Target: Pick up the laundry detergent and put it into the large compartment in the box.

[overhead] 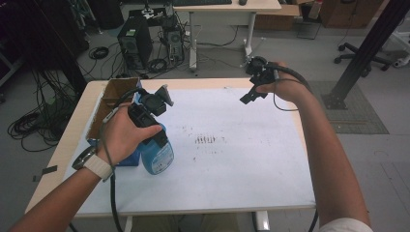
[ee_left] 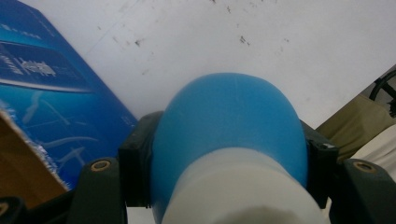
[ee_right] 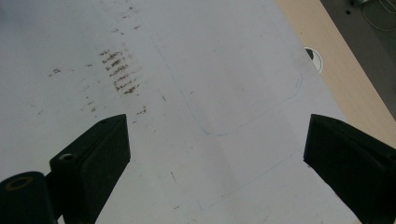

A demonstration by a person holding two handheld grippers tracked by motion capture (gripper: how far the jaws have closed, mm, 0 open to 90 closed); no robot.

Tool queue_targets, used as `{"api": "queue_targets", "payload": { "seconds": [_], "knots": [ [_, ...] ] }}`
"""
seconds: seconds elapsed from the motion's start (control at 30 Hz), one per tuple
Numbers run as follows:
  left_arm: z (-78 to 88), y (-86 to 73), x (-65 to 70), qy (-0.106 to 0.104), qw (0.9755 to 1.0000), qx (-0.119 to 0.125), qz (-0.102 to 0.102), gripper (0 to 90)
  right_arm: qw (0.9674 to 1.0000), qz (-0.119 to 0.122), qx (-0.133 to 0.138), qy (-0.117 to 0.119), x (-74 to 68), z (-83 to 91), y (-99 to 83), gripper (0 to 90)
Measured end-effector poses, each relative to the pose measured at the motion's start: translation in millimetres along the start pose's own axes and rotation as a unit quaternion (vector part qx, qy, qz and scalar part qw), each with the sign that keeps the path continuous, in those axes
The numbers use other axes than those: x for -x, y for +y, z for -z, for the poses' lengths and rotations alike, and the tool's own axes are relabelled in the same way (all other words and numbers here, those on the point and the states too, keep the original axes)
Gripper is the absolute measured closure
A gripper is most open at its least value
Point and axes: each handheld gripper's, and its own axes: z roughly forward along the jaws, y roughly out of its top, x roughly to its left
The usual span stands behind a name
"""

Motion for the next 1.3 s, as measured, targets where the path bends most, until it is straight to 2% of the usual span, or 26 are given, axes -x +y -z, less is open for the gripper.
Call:
{"api": "queue_targets", "payload": {
  "seconds": [0.37, 0.6, 0.87, 1.17, 1.3],
  "knots": [
    [25.2, 6.0, -13.2, 0.002, 0.9997, 0.006, 0.025, 37.1, 1.0, -0.004, 0.002, -0.003, 1.7, 2.9, -2.3, 7.3],
    [41.8, 10.8, -22.1, 0.011, 0.9991, 0.005, 0.04, 37.1, 1.0, -0.004, 0.006, -0.007, 2.4, 3.8, -2.0, 7.5],
    [58.9, 13.3, -35.8, 0.015, 0.9975, 0.014, 0.068, 37.1, 0.9999, -0.005, 0.006, -0.009, 3.7, 5.0, -3.5, 7.5],
    [78.3, 15.2, -46.9, 0.023, 0.9958, 0.018, 0.087, 37.1, 0.9999, -0.005, 0.008, -0.009, 4.1, 4.0, -2.8, 7.5],
    [88.1, 17.0, -51.6, 0.029, 0.9942, 0.024, 0.1, 37.1, 0.9999, -0.007, 0.01, -0.011, 4.2, 5.0, -2.4, 7.7]
  ]
}}
